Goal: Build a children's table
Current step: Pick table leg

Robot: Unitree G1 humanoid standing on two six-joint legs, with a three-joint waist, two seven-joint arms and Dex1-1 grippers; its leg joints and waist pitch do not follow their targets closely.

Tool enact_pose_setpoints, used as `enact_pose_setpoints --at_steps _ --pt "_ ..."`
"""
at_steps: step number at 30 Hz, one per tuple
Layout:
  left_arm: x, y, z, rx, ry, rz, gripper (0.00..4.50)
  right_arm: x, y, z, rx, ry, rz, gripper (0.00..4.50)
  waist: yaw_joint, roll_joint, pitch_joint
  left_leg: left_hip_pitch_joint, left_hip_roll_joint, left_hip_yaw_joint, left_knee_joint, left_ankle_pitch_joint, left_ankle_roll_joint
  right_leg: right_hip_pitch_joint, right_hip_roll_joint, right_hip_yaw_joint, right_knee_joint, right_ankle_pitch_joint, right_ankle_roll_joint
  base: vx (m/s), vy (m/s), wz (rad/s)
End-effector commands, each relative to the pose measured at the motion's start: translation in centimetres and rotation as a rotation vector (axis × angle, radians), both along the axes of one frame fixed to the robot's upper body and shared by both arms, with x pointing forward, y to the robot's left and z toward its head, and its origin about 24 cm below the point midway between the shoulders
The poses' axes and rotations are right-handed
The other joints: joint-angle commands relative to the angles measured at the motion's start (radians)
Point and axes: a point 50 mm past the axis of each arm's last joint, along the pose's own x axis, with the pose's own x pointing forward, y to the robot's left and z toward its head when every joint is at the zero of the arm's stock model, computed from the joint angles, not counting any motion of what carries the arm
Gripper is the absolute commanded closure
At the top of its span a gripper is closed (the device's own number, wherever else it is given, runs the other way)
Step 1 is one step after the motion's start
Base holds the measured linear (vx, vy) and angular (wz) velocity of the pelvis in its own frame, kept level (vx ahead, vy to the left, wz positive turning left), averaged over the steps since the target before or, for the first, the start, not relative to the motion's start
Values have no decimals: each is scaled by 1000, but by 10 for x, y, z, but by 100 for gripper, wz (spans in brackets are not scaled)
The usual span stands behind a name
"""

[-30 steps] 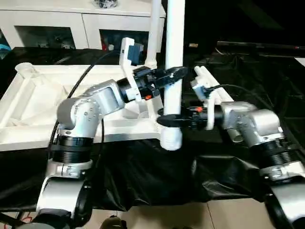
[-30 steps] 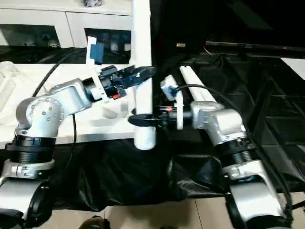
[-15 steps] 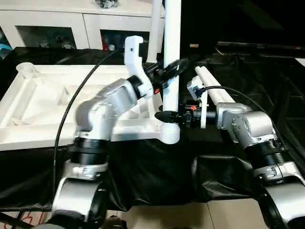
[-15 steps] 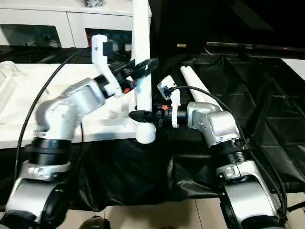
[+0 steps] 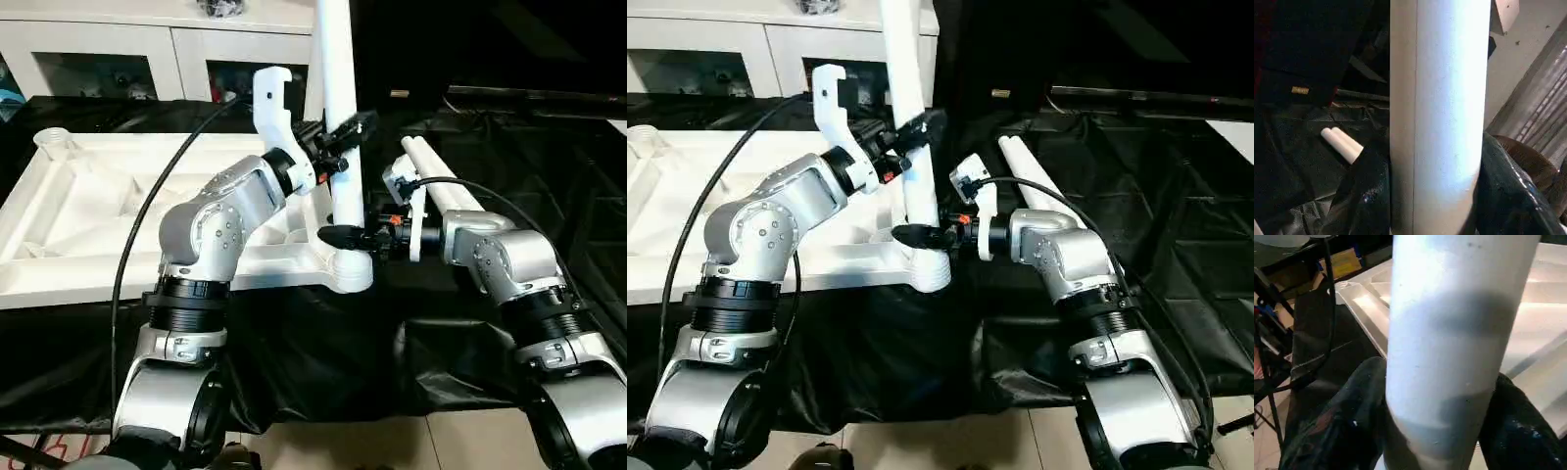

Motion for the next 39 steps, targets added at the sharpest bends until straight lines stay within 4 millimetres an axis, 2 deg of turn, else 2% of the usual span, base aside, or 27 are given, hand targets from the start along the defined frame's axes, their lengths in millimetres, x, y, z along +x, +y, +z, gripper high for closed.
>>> enact_pose_setpoints --at_steps 1,7,11,17,27,29,38,39 --pt "-2 -2 6 6 -36 -25 273 5 -8 9 -18 -33 -23 151 1 -8 -87 31 33 -17 -67 -214 -4 48 -49 32 -65 -222 -187 0 0 0" --pt "-3 -3 7 36 -60 -65 273 1 -16 5 -60 10 30 152 2 -10 -88 30 33 -16 -66 -202 3 51 -49 33 -63 -209 -185 0 0 0" --pt "-6 -6 8 42 -70 -96 273 -2 -15 -1 -81 30 50 152 1 -13 -87 29 33 -15 -65 -197 8 50 -50 33 -63 -210 -195 0 0 0" --pt "-11 -11 9 46 -87 -155 273 -4 -11 -6 -80 47 66 152 1 -11 -87 31 35 -16 -65 -201 5 49 -50 33 -63 -217 -200 0 0 0" --pt "-15 -13 9 54 -95 -203 273 -6 -10 -10 -92 70 84 152 2 -13 -87 30 34 -15 -64 -194 7 50 -50 34 -62 -216 -196 0 0 0" --pt "-16 -14 9 54 -95 -209 273 -6 -10 -11 -91 73 86 181 1 -13 -88 30 34 -16 -64 -186 9 50 -50 33 -60 -202 -200 0 0 0" --pt "-18 -15 9 52 -94 -232 273 -7 -9 -13 -85 83 91 237 2 -12 -87 30 33 -16 -64 -200 6 50 -50 33 -62 -218 -197 0 0 0" --pt "-18 -15 9 54 -93 -233 273 -7 -9 -13 -82 86 92 254 1 -10 -87 30 34 -16 -65 -198 5 50 -50 33 -62 -217 -197 0 0 0"
